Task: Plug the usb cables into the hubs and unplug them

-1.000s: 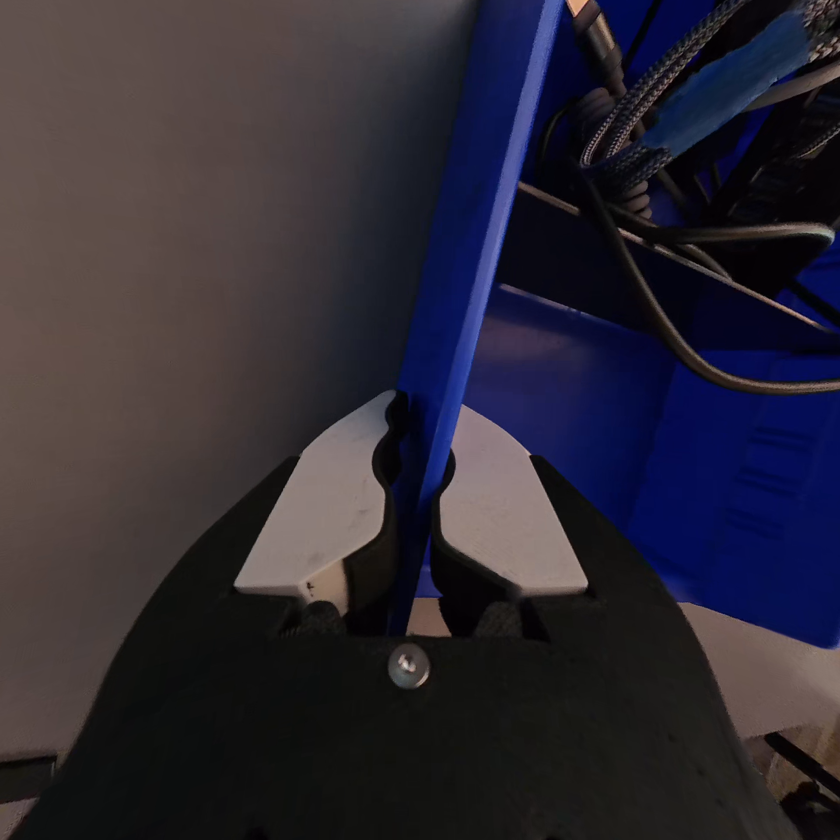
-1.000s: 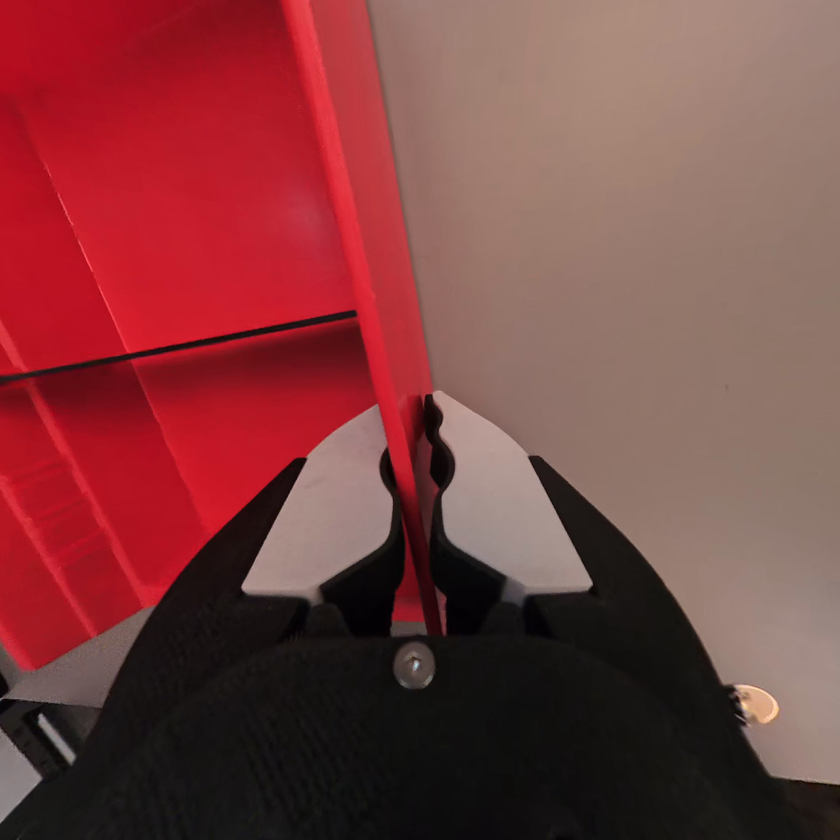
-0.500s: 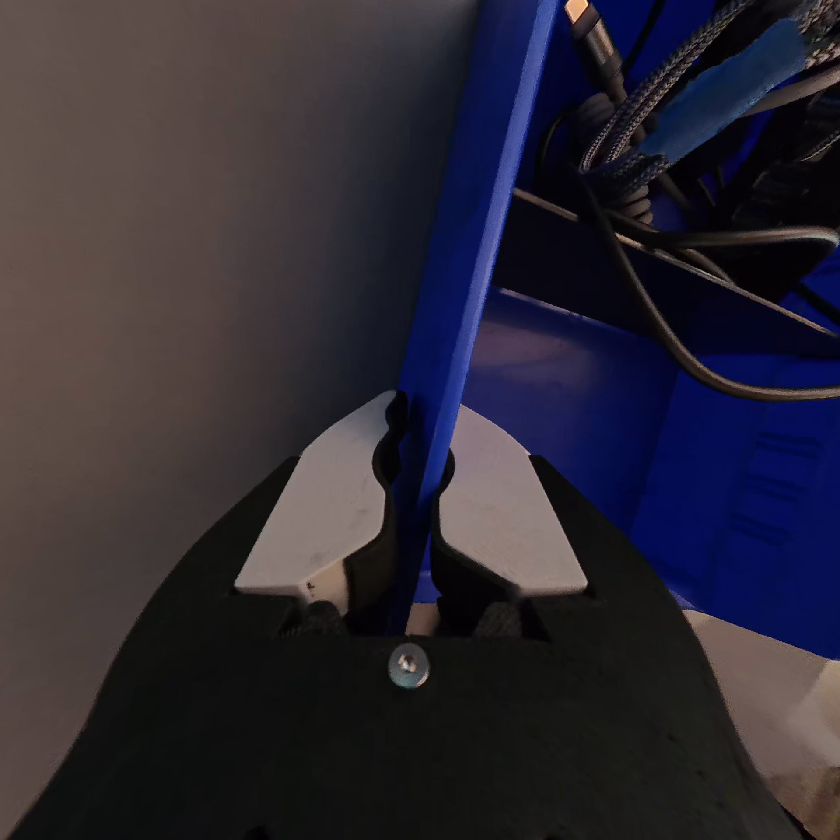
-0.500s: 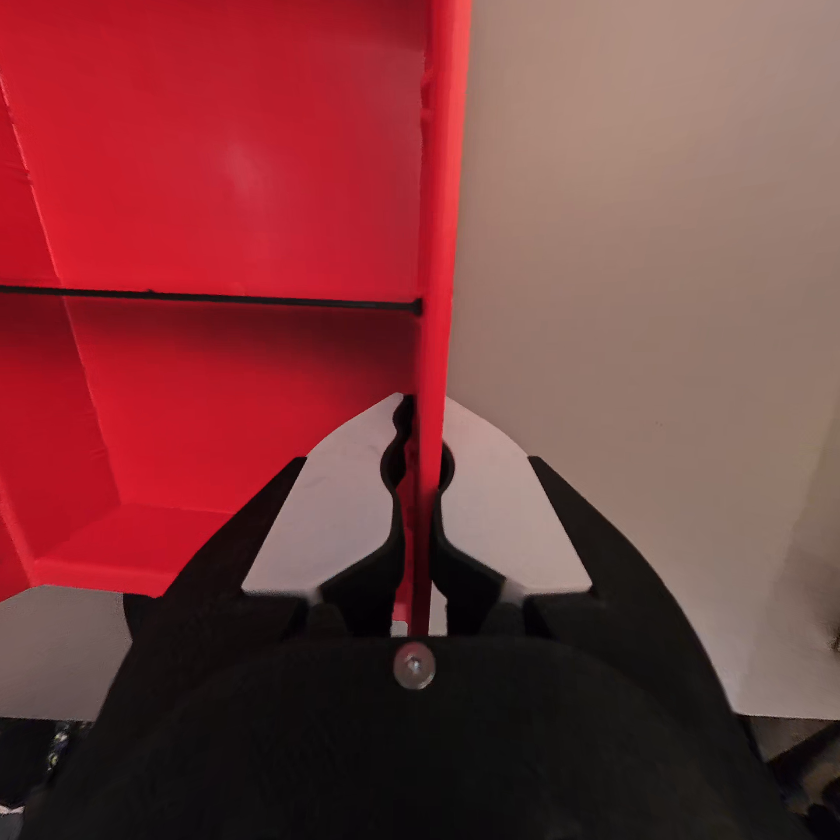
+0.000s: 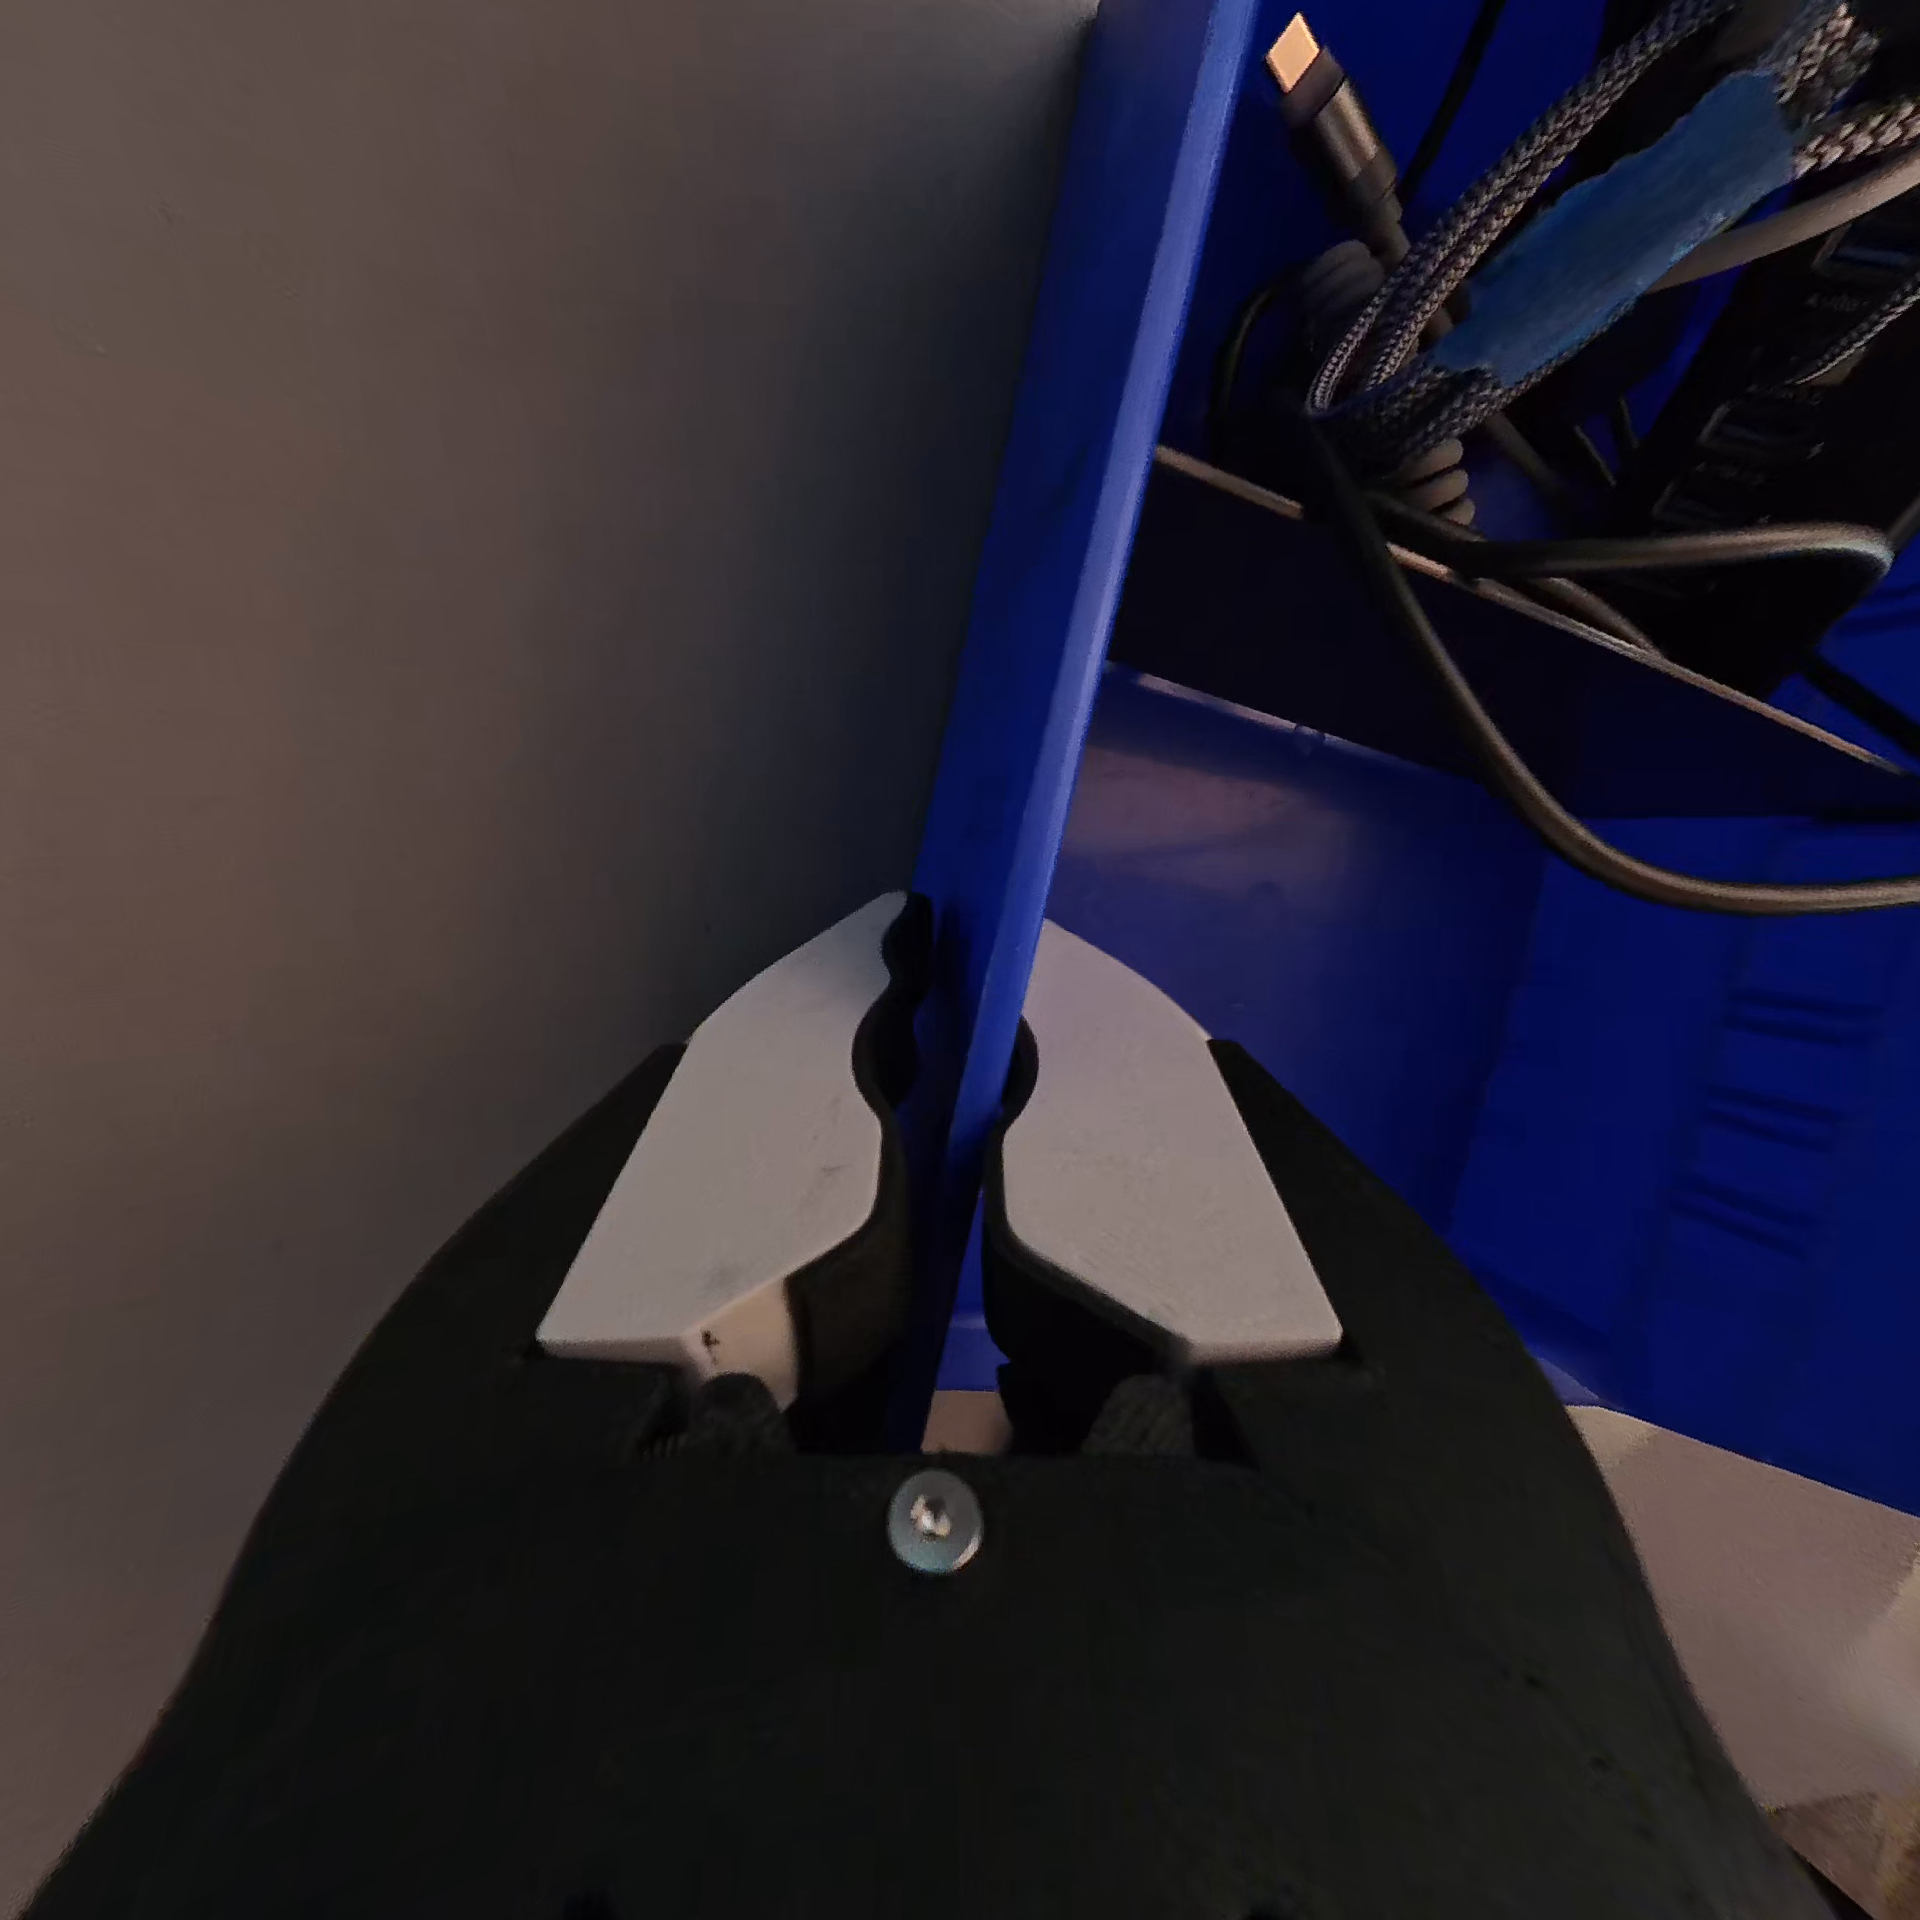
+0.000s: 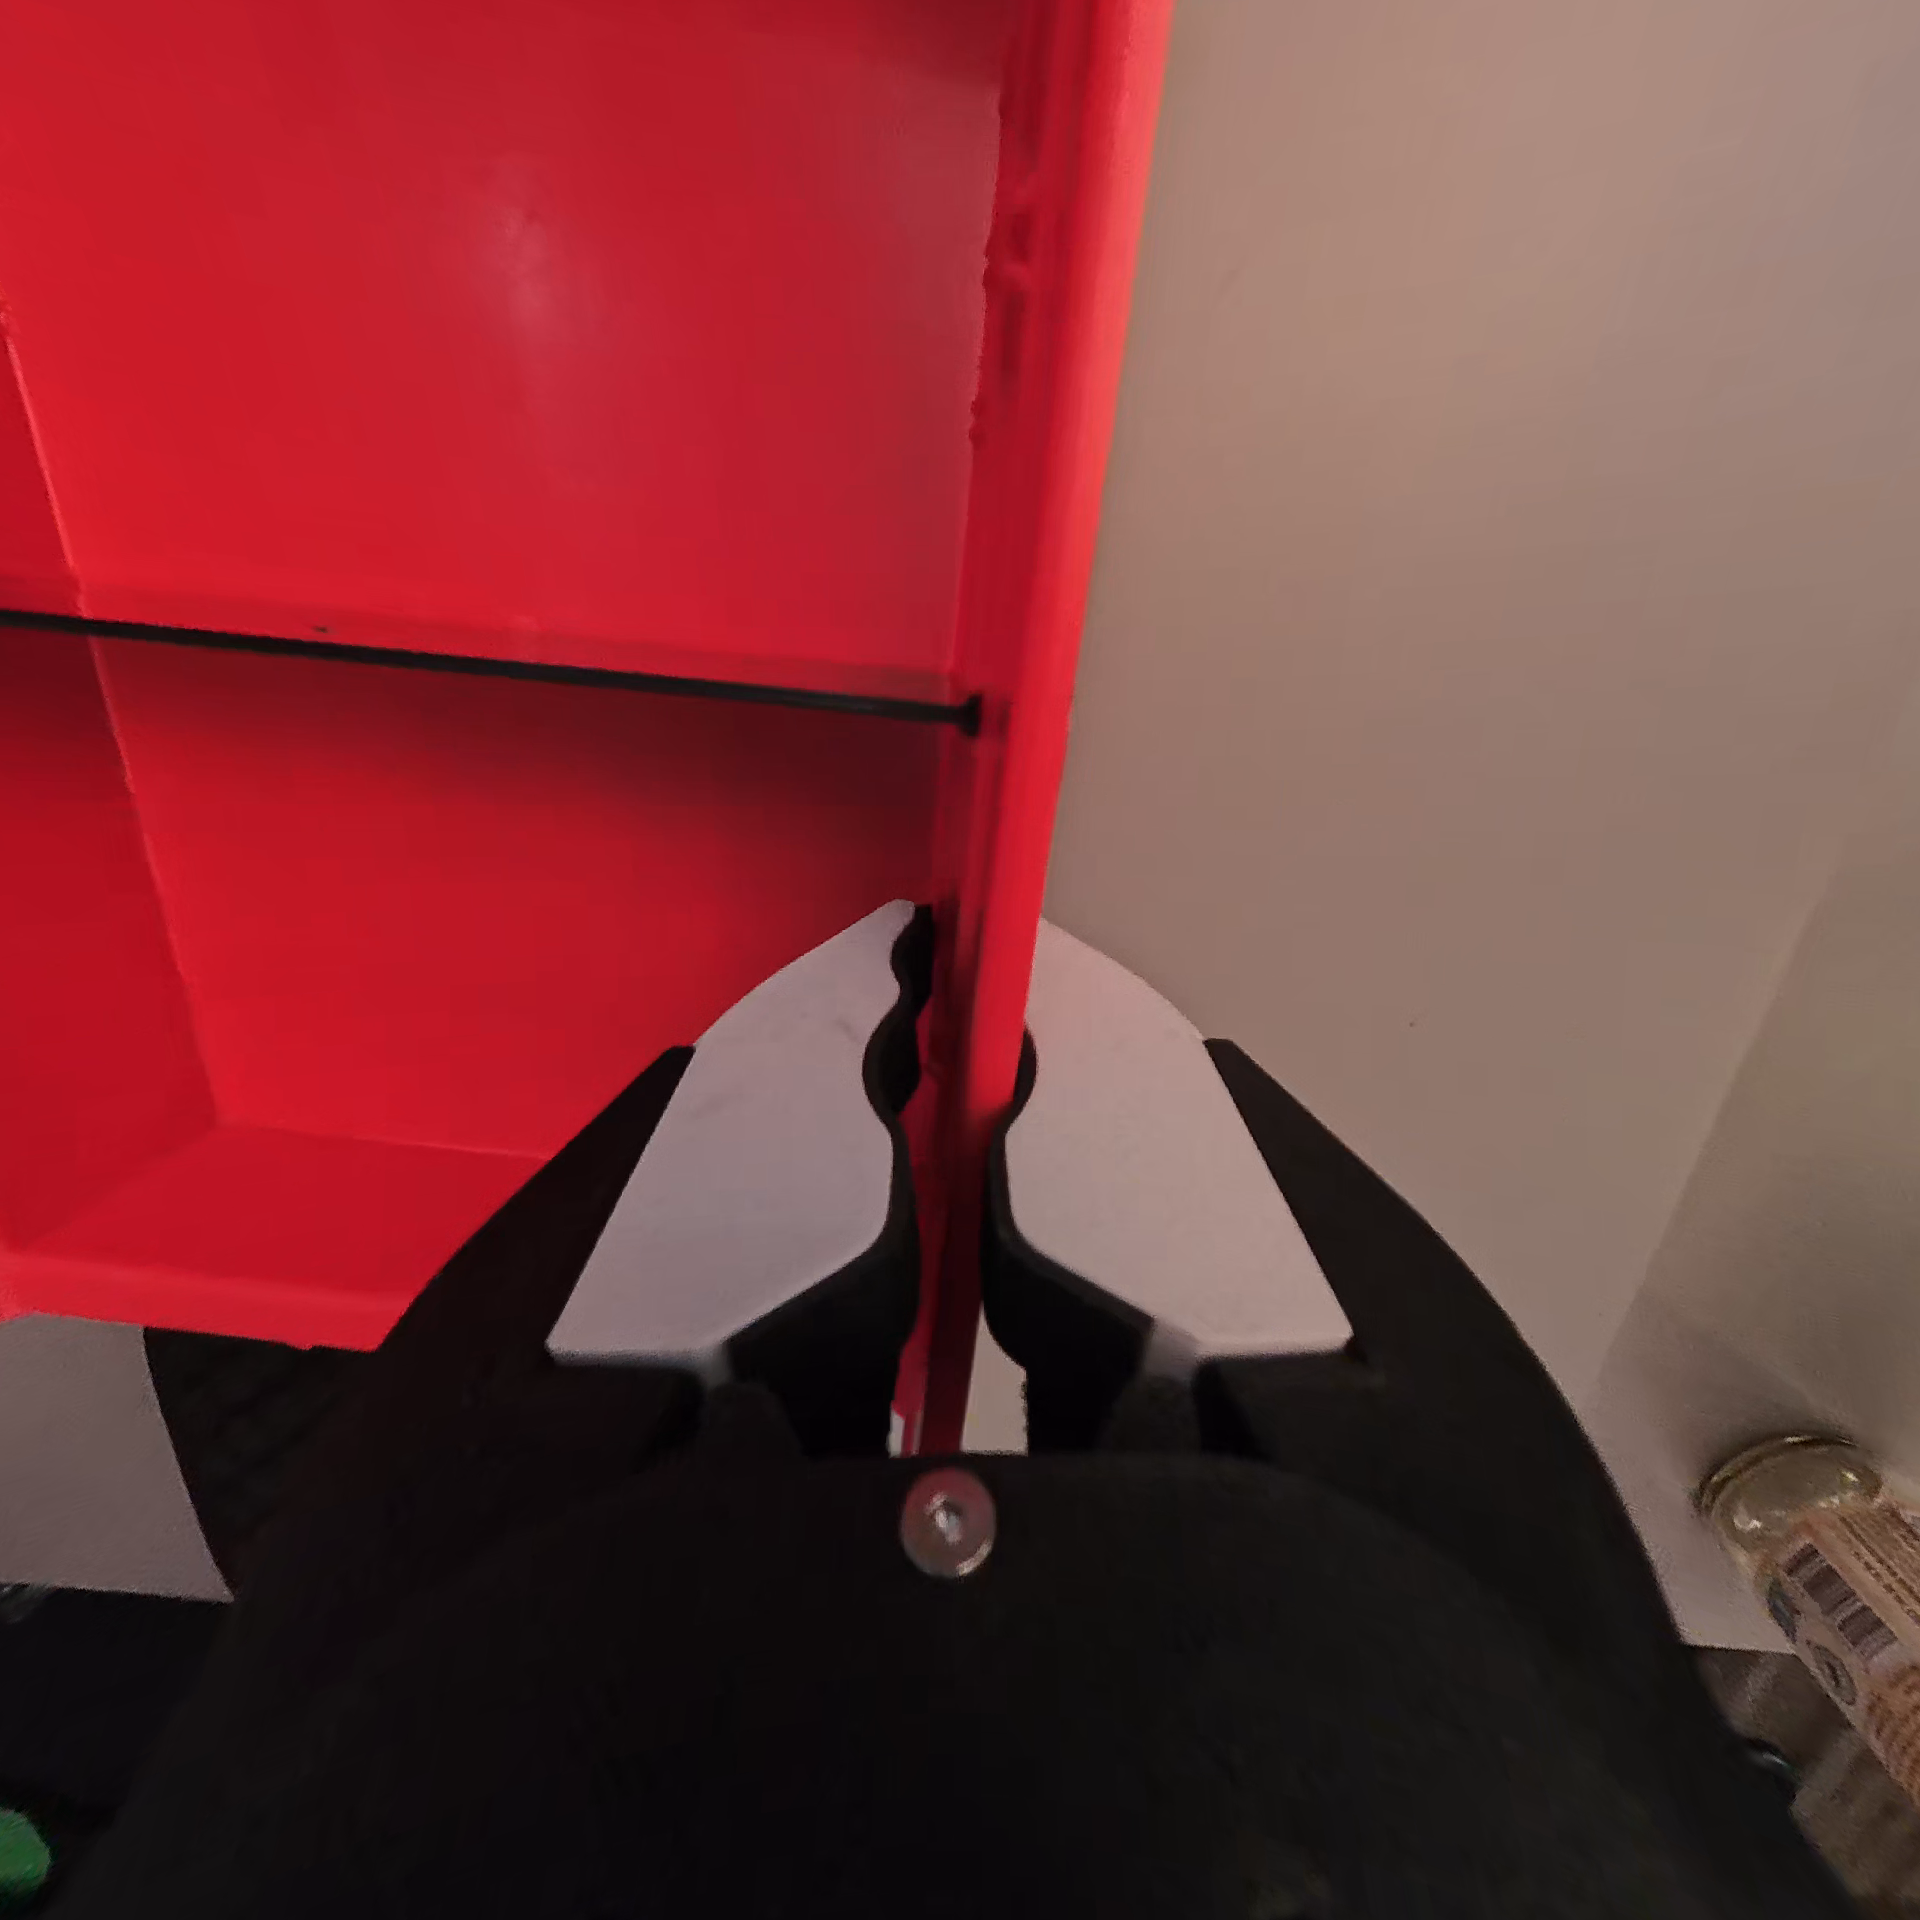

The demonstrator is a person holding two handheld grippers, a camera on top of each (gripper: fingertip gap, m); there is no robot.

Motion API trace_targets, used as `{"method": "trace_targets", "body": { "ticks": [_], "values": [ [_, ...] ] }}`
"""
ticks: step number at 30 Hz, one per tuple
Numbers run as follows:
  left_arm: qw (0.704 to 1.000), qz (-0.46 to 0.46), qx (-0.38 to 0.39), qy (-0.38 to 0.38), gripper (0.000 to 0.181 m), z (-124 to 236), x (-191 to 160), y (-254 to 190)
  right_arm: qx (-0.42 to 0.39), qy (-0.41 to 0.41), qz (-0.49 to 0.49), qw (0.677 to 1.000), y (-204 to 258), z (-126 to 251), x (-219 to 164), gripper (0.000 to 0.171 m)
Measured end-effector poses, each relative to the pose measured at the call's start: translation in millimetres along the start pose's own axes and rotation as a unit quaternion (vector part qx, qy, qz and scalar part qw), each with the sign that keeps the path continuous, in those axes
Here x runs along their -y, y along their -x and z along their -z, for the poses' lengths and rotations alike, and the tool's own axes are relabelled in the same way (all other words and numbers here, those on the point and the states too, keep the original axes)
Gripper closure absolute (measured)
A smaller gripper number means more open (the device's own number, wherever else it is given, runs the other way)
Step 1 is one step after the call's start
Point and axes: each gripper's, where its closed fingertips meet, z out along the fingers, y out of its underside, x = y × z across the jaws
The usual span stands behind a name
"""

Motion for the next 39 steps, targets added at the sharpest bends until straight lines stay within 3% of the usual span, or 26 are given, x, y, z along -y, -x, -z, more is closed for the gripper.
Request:
{"method": "trace_targets", "body": {
  "ticks": [4, 9, 14, 17, 20, 22, 24, 25, 28, 32, 35, 36, 39],
  "values": [
    [1.0, -0.016, -0.004, -0.016, 0.173, 1, 5, 1, 0.007, -0.016, -0.017, 1.0, -1, -1, 1, 0.161],
    [0.994, -0.05, -0.031, -0.089, 0.16, 31, 24, -2, -0.023, -0.055, 0.018, 0.998, -5, 13, 8, 0.135],
    [0.962, -0.148, -0.082, -0.215, 0.134, 95, 63, -46, -0.052, -0.19, 0.042, 0.979, -6, 70, 38, 0.128],
    [0.934, -0.215, -0.149, -0.243, 0.105, 103, 83, -109, -0.039, -0.348, 0.037, 0.936, 15, 132, 72, 0.12],
    [0.928, -0.249, -0.166, -0.224, 0.098, 76, 106, -153, -0.002, -0.538, 0.049, 0.841, 62, 212, 97, 0.115],
    [0.935, -0.25, -0.184, -0.17, 0.094, 48, 118, -176, 0.036, -0.641, 0.057, 0.764, 101, 260, 99, 0.111],
    [0.94, -0.241, -0.205, -0.132, 0.09, 24, 129, -192, 0.086, -0.71, 0.08, 0.694, 141, 295, 94, 0.117],
    [0.942, -0.233, -0.21, -0.123, 0.091, 14, 136, -195, 0.108, -0.722, 0.095, 0.677, 158, 304, 92, 0.123],
    [0.954, -0.228, -0.166, -0.097, 0.088, -11, 152, -182, 0.141, -0.733, 0.12, 0.654, 187, 314, 91, 0.123],
    [0.957, -0.223, -0.169, -0.075, 0.09, -29, 162, -173, 0.199, -0.745, 0.106, 0.628, 194, 318, 93, 0.127],
    [0.957, -0.204, -0.204, -0.039, 0.093, -42, 159, -177, 0.252, -0.778, 0.083, 0.57, 195, 320, 94, 0.142],
    [0.956, -0.205, -0.208, -0.032, 0.099, -46, 159, -177, 0.273, -0.769, 0.088, 0.571, 198, 316, 97, 0.141],
    [0.95, -0.223, -0.217, -0.015, 0.109, -53, 158, -179, 0.291, -0.709, 0.112, 0.632, 208, 289, 112, 0.135]
  ]
}}
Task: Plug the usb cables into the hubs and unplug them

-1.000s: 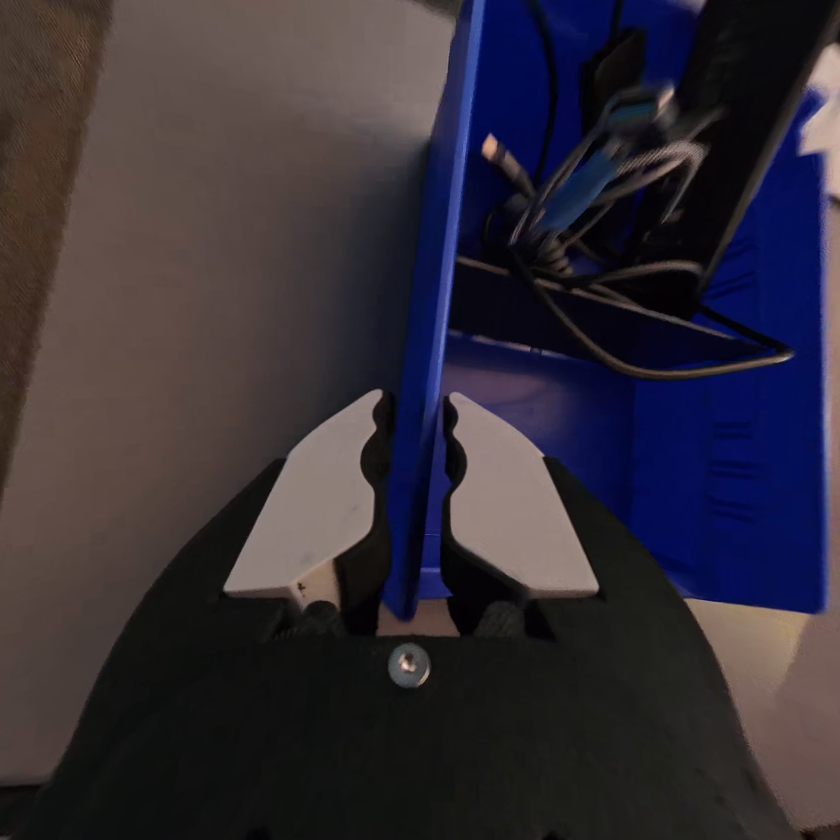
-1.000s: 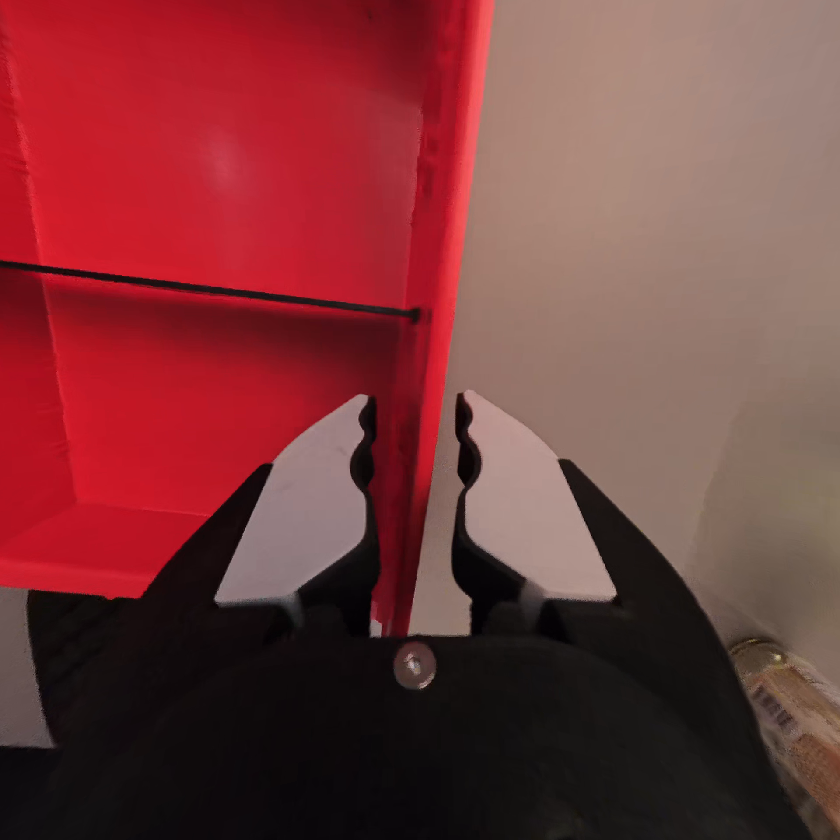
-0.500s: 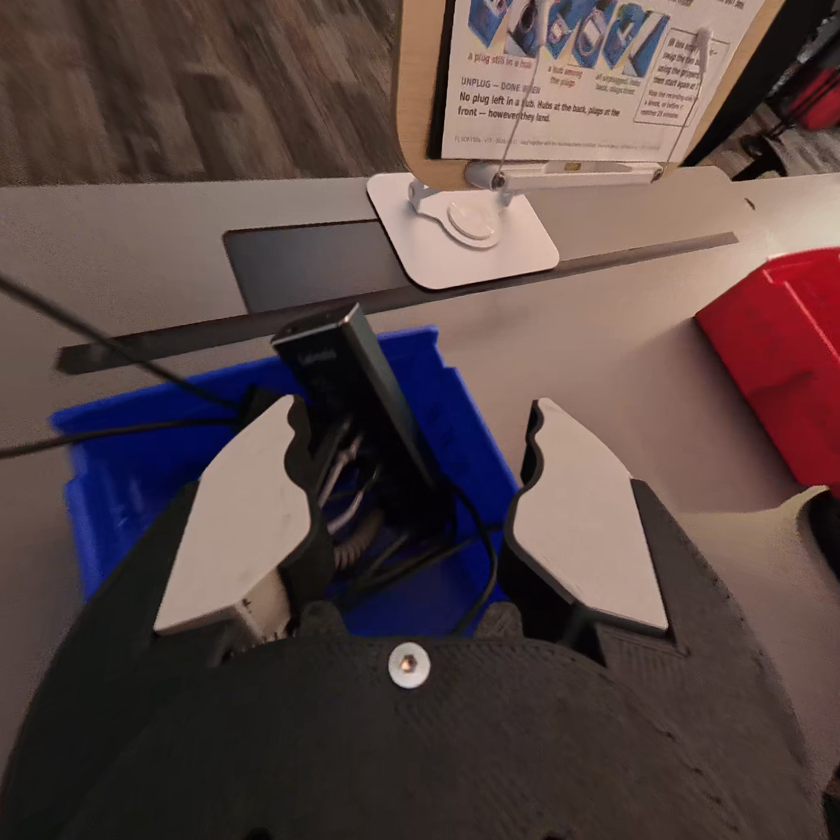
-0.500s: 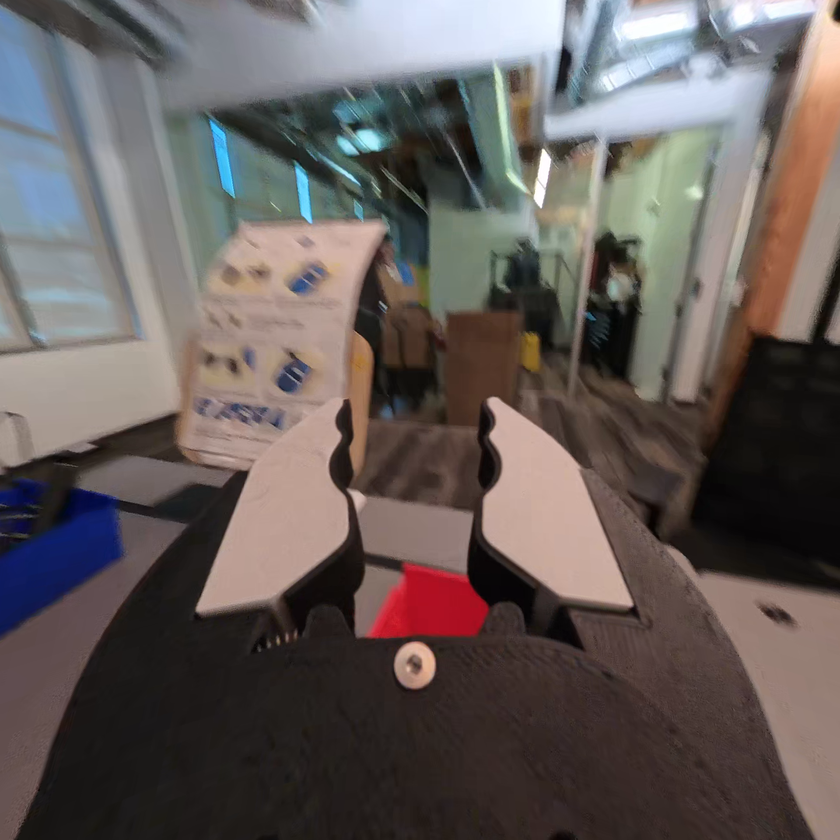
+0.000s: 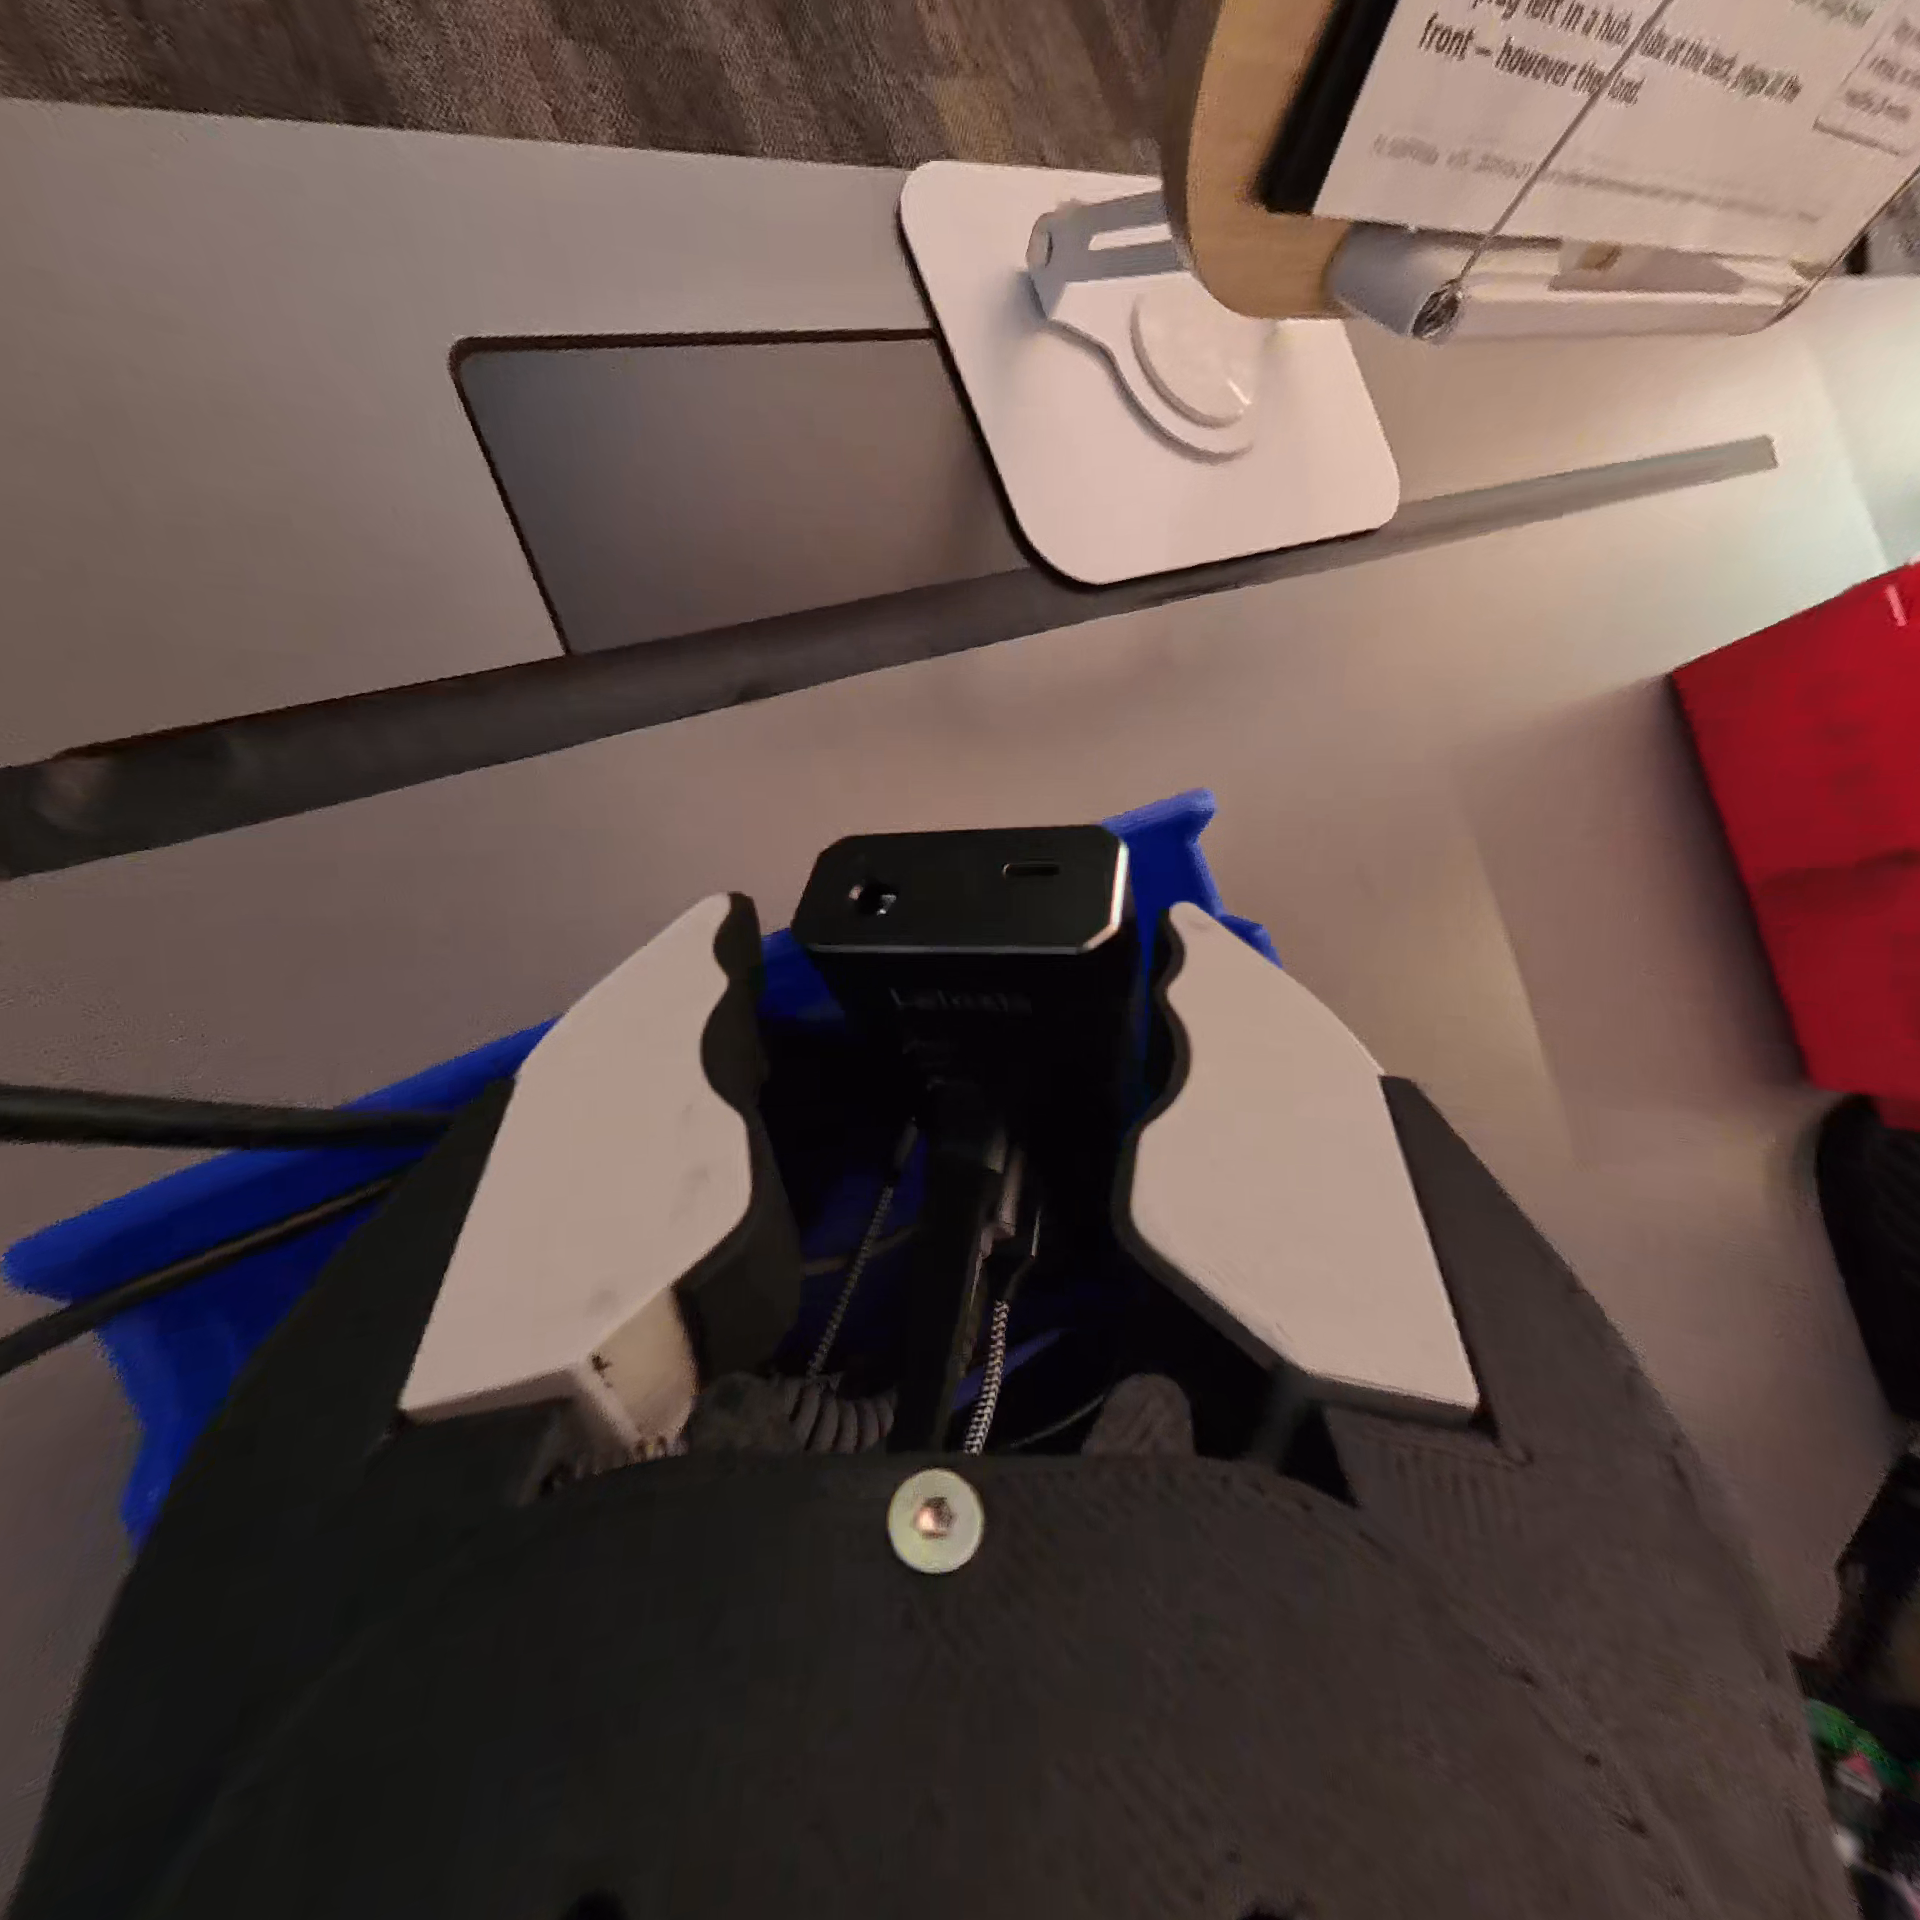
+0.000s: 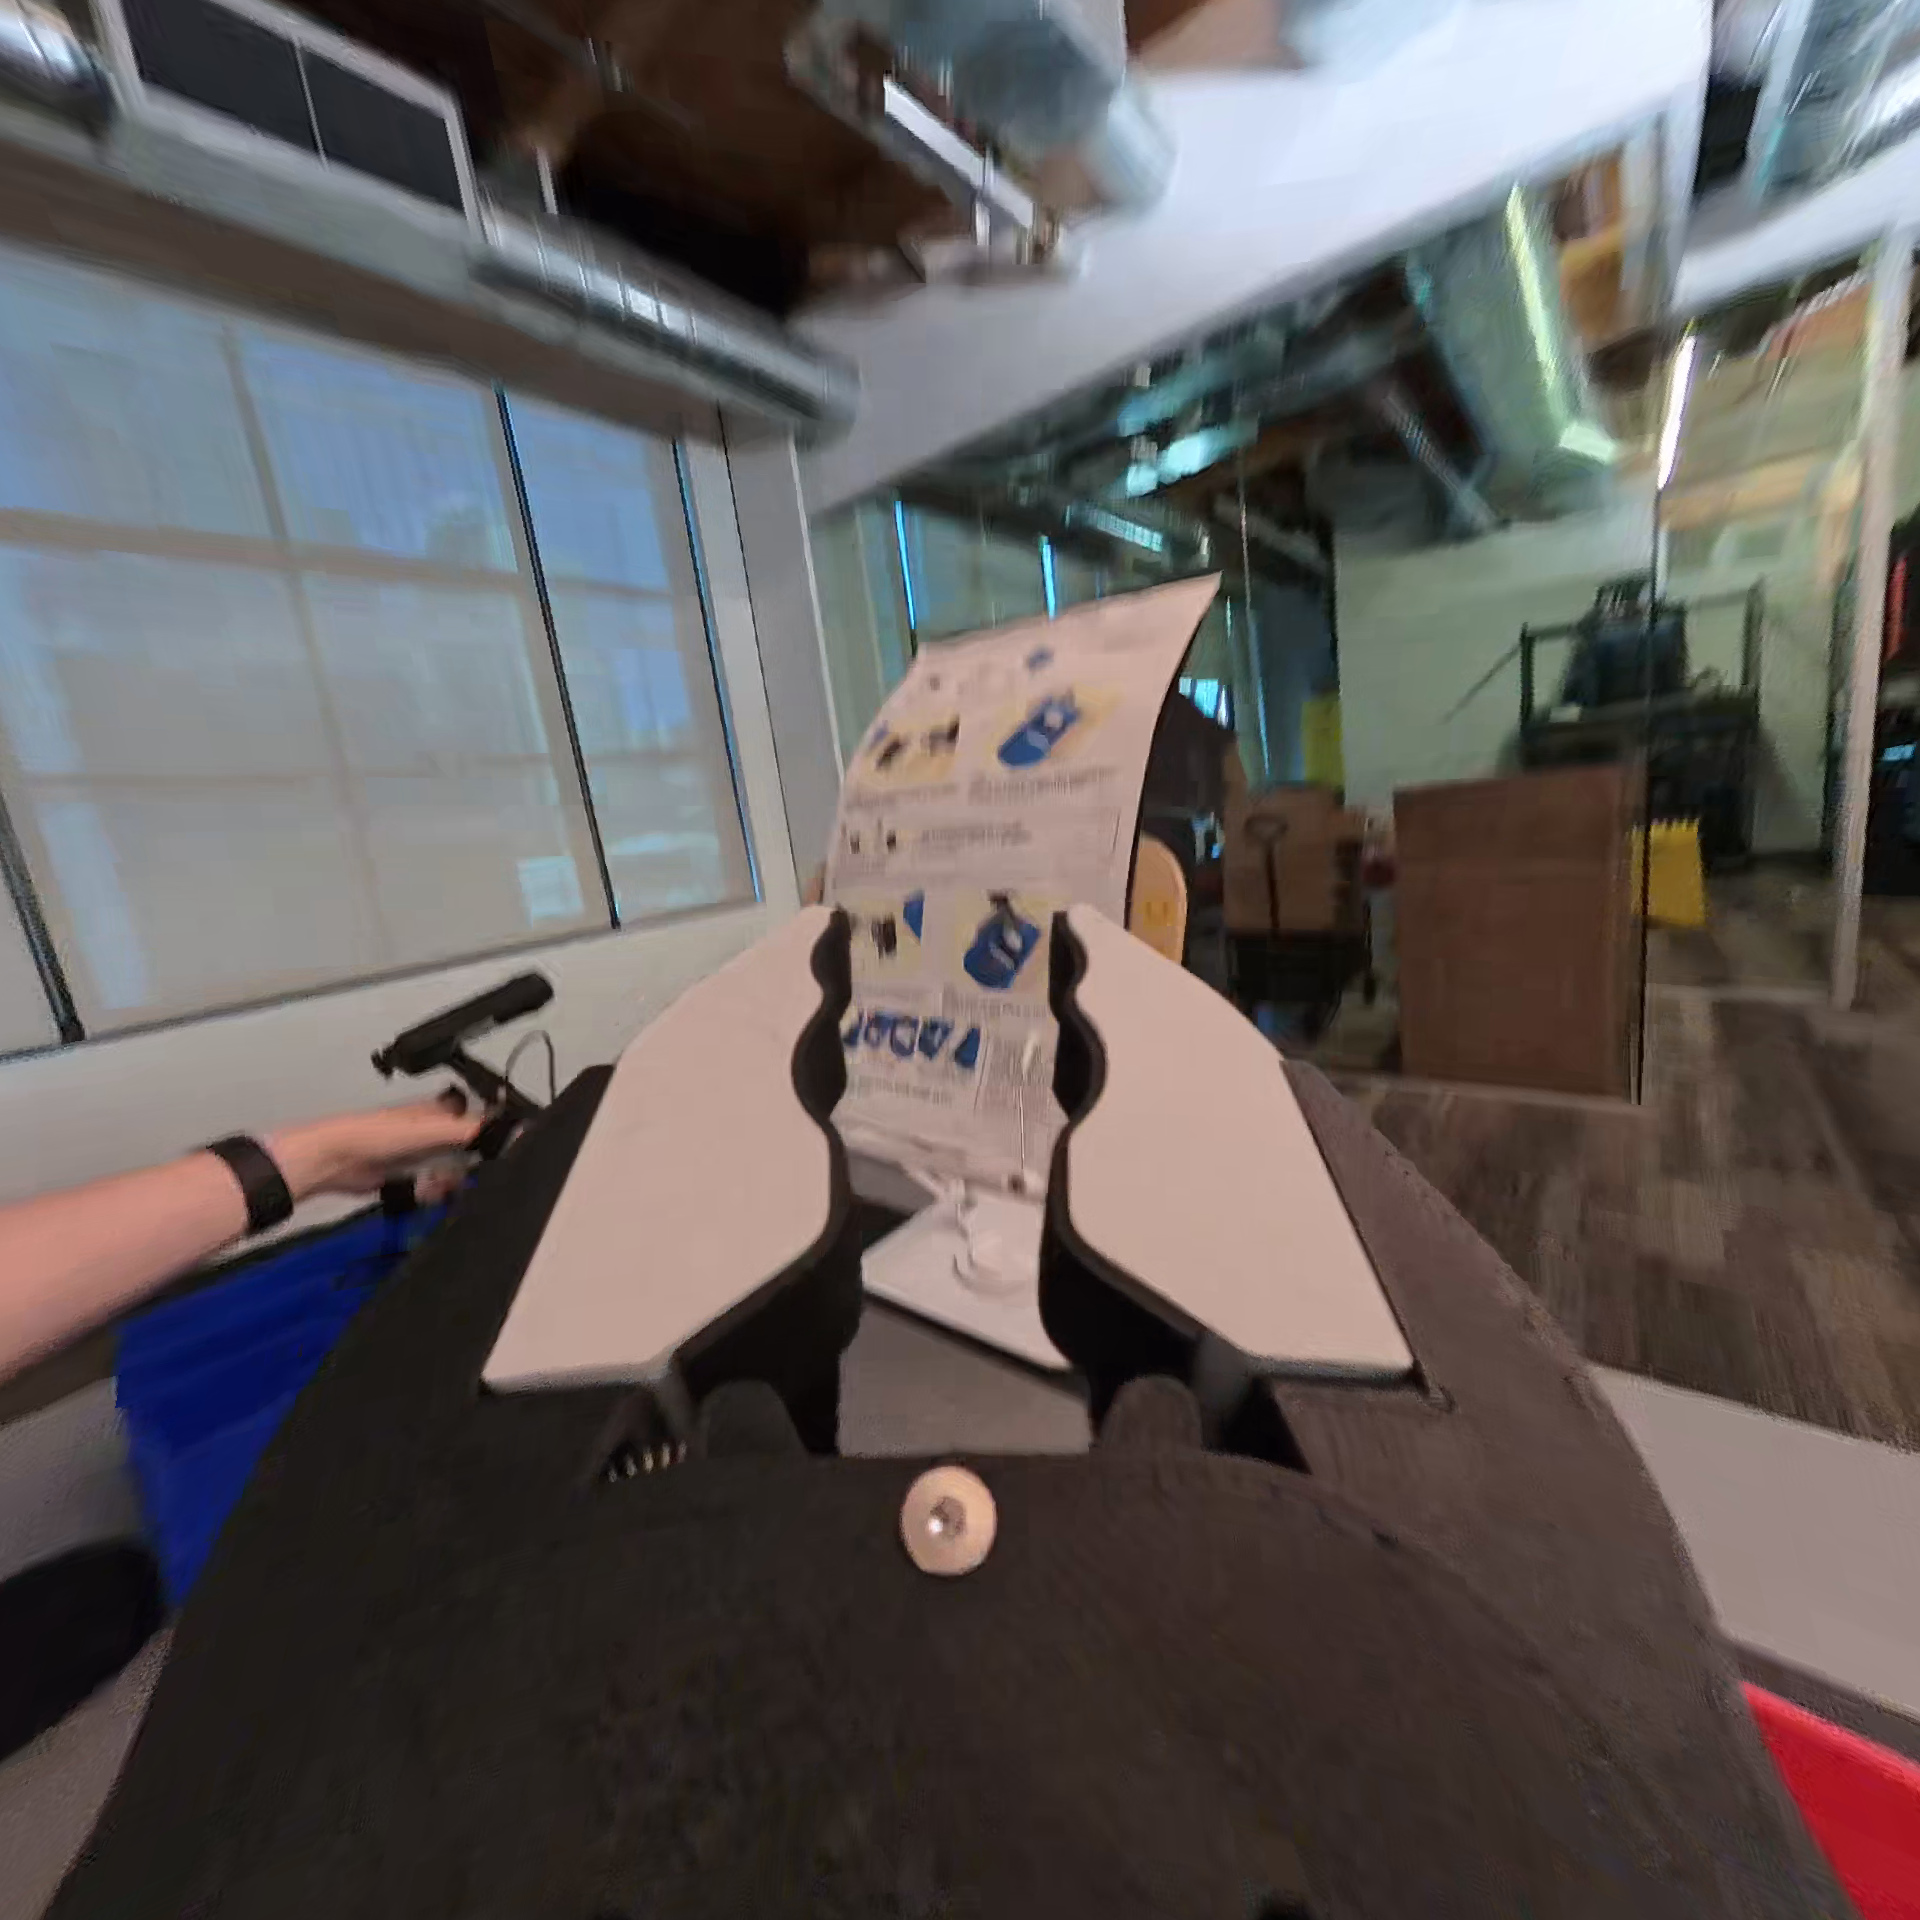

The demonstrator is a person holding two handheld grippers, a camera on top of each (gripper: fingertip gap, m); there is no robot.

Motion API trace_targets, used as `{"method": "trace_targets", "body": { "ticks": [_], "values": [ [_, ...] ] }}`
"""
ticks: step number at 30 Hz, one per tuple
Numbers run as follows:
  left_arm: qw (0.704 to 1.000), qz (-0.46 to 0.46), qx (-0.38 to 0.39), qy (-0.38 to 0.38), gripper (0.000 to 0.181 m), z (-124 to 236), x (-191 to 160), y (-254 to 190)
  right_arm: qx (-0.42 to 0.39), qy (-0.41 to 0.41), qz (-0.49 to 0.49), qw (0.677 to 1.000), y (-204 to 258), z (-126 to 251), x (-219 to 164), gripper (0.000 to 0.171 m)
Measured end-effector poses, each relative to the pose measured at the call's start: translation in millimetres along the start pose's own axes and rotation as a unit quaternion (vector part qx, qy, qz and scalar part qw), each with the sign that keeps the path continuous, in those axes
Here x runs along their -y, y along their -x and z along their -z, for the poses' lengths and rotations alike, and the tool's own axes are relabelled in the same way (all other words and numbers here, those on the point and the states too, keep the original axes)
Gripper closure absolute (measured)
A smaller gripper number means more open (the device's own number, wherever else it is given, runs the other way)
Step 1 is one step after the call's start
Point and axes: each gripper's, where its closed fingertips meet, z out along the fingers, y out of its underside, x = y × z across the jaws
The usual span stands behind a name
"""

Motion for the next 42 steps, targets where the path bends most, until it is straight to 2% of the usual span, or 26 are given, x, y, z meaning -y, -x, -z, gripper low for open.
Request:
{"method": "trace_targets", "body": {
  "ticks": [5, 7, 11, 14, 18, 22, 25, 31, 34, 39, 40, 42],
  "values": [
    [0.999, 0.0, -0.015, 0.029, 0.107, -8, -1, 0, -0.003, 0.049, -0.004, 0.999, -7, -12, -27, 0.134],
    [0.999, -0.007, -0.028, 0.031, 0.117, -9, 0, -6, 0.006, 0.065, -0.02, 0.998, -6, -17, -37, 0.134],
    [0.998, -0.061, -0.015, 0.017, 0.117, -3, 2, -21, 0.021, 0.094, -0.036, 0.995, 0, -27, -56, 0.134],
    [0.99, -0.135, 0.028, 0.009, 0.117, 13, 3, -41, 0.04, 0.116, -0.036, 0.992, 12, -36, -69, 0.134],
    [0.964, -0.227, 0.134, -0.04, 0.119, 50, 18, -65, 0.071, 0.144, -0.024, 0.987, 40, -53, -91, 0.134],
    [0.948, -0.244, 0.163, -0.122, 0.119, 91, 41, -102, 0.119, 0.19, -0.003, 0.974, 83, -74, -132, 0.134],
    [0.948, -0.247, 0.157, -0.128, 0.119, 110, 47, -132, 0.153, 0.216, 0.015, 0.964, 123, -89, -172, 0.131],
    [0.939, -0.29, 0.151, -0.11, 0.119, 115, 43, -226, 0.187, 0.241, 0.094, 0.948, 211, -98, -242, 0.099],
    [0.933, -0.324, 0.11, -0.107, 0.119, 105, 32, -290, 0.155, 0.227, 0.073, 0.959, 217, -99, -252, 0.089],
    [0.929, -0.356, 0.009, -0.101, 0.119, 76, 9, -388, 0.052, 0.17, 0.171, 0.969, 173, -99, -216, 0.123],
    [0.926, -0.363, 0.003, -0.101, 0.118, 71, 8, -400, 0.052, 0.162, 0.187, 0.967, 169, -96, -208, 0.13],
    [0.918, -0.377, 0.012, -0.123, 0.119, 69, 15, -417, 0.047, 0.155, 0.183, 0.97, 158, -93, -196, 0.132]
  ]
}}
